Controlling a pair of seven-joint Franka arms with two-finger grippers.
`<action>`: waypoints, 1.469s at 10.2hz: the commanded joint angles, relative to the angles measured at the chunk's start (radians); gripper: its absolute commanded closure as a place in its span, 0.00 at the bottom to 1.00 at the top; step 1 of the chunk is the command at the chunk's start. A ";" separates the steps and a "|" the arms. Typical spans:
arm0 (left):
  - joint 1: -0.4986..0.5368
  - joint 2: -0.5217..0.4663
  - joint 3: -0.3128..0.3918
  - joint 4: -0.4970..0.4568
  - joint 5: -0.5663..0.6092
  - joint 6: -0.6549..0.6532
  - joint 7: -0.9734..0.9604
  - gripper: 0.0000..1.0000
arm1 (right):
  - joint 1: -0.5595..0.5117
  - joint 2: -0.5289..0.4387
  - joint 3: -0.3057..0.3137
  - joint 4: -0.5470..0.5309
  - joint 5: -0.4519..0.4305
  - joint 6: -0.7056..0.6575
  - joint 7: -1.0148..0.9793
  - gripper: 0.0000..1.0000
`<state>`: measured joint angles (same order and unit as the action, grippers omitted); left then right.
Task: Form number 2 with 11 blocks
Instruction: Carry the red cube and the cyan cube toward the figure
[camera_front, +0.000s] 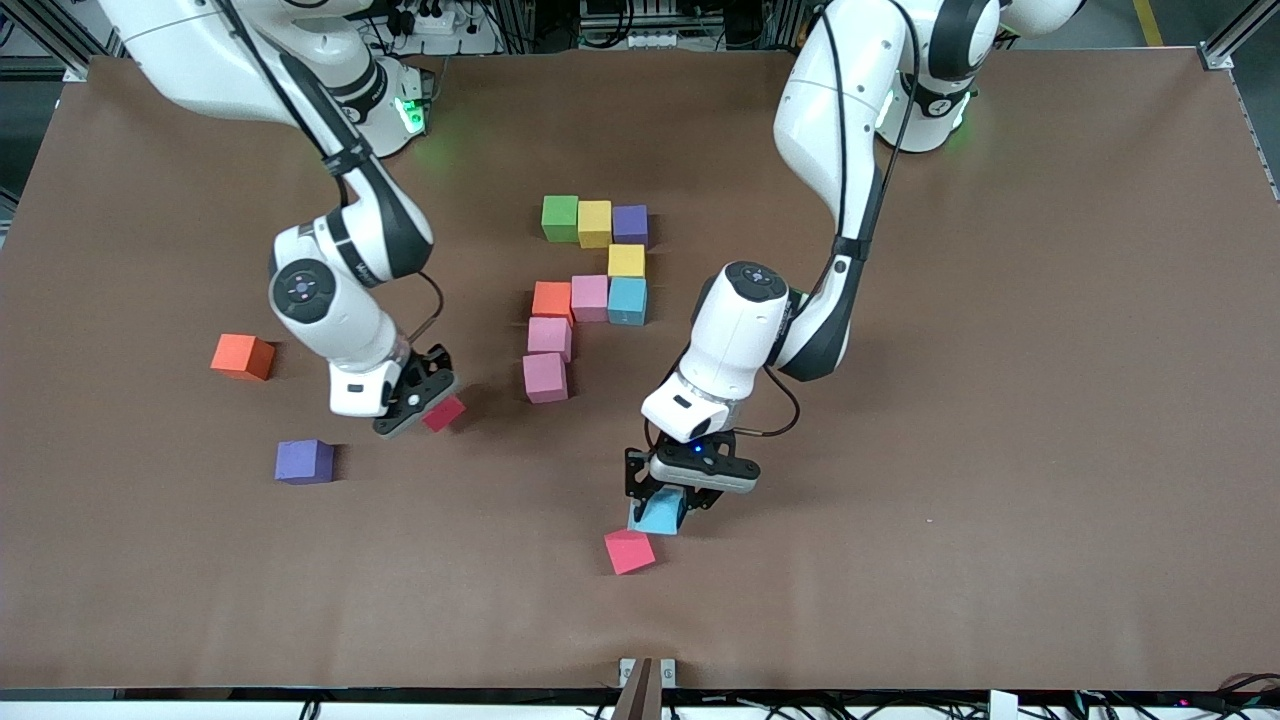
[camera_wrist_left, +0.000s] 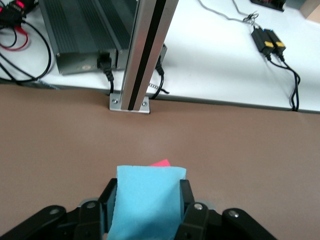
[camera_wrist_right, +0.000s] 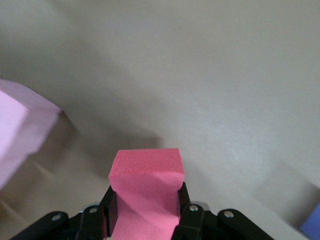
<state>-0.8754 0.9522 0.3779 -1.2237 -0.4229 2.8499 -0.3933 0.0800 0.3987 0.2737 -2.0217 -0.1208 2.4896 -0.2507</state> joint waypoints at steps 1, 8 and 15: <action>0.030 -0.104 -0.034 -0.034 0.019 -0.125 0.005 0.53 | 0.027 -0.006 0.059 0.056 0.010 -0.061 0.146 1.00; 0.153 -0.322 -0.097 -0.039 -0.011 -0.550 0.258 0.48 | 0.245 0.144 0.059 0.343 0.006 -0.203 0.449 1.00; 0.208 -0.362 -0.088 -0.040 -0.071 -0.679 0.513 0.48 | 0.334 0.213 0.059 0.446 -0.080 -0.254 -0.023 1.00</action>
<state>-0.6730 0.6239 0.2978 -1.2327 -0.4947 2.1867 0.0902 0.4109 0.5900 0.3332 -1.6045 -0.1720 2.2595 -0.1743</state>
